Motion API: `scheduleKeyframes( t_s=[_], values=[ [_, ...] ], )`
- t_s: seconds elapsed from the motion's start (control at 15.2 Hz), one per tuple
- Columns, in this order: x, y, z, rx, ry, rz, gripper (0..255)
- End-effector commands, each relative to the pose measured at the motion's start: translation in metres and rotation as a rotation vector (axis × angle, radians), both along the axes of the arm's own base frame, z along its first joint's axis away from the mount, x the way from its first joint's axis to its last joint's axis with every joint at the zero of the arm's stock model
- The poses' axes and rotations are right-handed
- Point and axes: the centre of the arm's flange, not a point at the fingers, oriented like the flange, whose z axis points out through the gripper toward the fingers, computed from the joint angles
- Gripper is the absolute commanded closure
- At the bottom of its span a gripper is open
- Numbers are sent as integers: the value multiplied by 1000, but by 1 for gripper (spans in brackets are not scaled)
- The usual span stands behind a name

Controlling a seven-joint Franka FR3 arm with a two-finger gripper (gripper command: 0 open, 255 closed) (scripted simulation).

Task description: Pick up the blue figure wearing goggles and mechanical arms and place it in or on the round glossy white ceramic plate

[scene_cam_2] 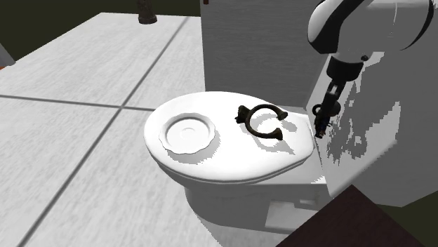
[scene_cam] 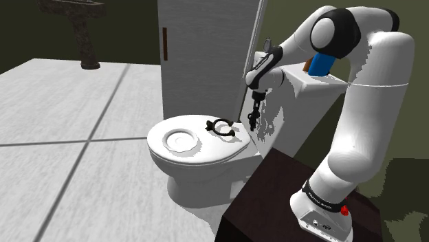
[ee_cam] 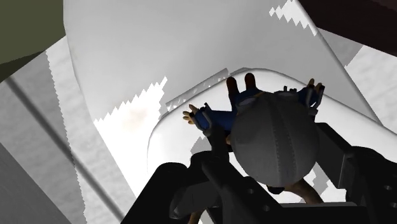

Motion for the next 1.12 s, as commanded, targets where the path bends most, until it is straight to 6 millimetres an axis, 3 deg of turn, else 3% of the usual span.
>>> scheduleKeyframes(
  t_s=[0.0, 0.26, 1.06],
  values=[
    [-4, -9, 17, -9, -10, -18, 255],
    [-4, -9, 35, -9, -10, -18, 255],
    [87, 119, 51, -9, -10, -18, 255]
  ],
)
